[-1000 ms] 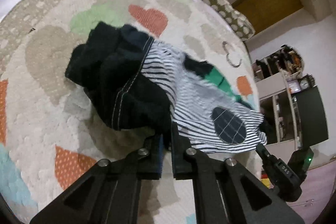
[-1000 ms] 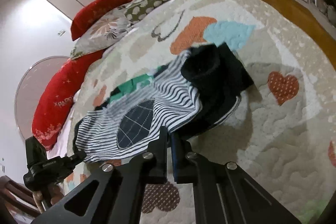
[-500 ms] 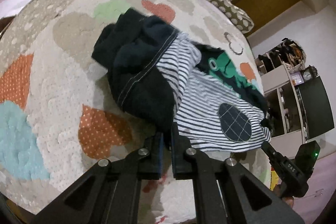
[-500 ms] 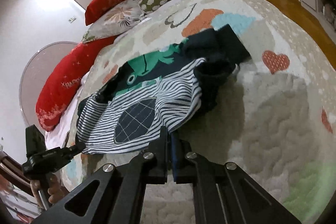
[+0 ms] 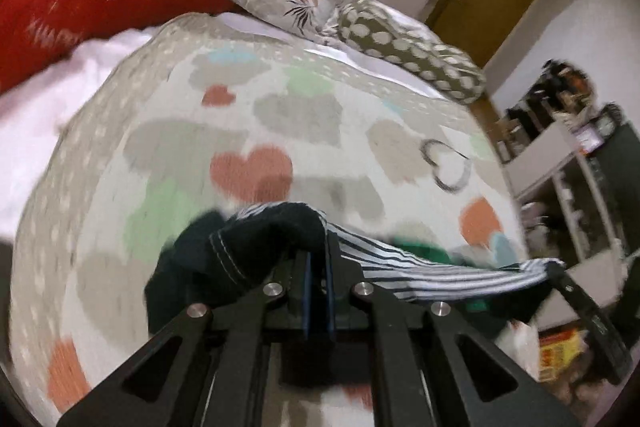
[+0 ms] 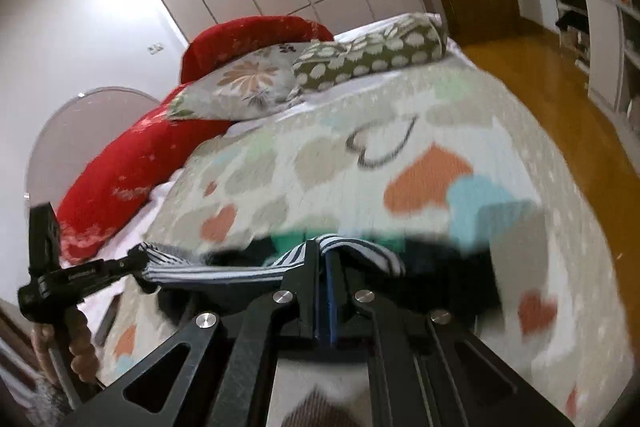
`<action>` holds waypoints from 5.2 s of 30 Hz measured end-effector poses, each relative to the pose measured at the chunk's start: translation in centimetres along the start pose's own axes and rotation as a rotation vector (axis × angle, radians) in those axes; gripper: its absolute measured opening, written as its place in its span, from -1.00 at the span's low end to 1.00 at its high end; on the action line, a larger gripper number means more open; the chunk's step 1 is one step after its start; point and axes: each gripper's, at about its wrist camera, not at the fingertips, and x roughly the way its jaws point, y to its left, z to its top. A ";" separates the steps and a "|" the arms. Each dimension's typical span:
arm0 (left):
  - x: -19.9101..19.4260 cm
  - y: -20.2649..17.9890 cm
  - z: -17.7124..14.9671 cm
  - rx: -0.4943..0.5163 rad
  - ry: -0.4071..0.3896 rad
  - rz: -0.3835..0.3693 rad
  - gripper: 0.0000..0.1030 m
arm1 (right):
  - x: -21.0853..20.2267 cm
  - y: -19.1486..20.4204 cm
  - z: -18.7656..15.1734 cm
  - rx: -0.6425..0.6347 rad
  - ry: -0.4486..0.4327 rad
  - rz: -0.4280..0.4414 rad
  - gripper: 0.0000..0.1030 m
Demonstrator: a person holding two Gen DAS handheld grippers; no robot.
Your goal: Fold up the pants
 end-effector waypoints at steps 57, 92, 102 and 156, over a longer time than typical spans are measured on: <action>-7.1 10.8 -17.2 -0.151 0.149 0.004 -0.47 | -5.1 -8.1 -13.1 0.296 0.137 0.092 -0.74; -10.7 9.8 -22.8 -0.169 -0.070 0.088 0.35 | 14.7 -7.0 2.2 0.412 0.161 -0.069 -0.84; -11.8 8.3 -23.2 -0.148 -0.076 0.068 0.35 | 5.0 -8.2 -0.9 0.329 0.076 -0.089 -0.85; -0.1 6.8 -3.1 0.151 0.088 0.187 0.20 | -3.2 -9.6 -4.4 -0.034 0.108 -0.079 0.10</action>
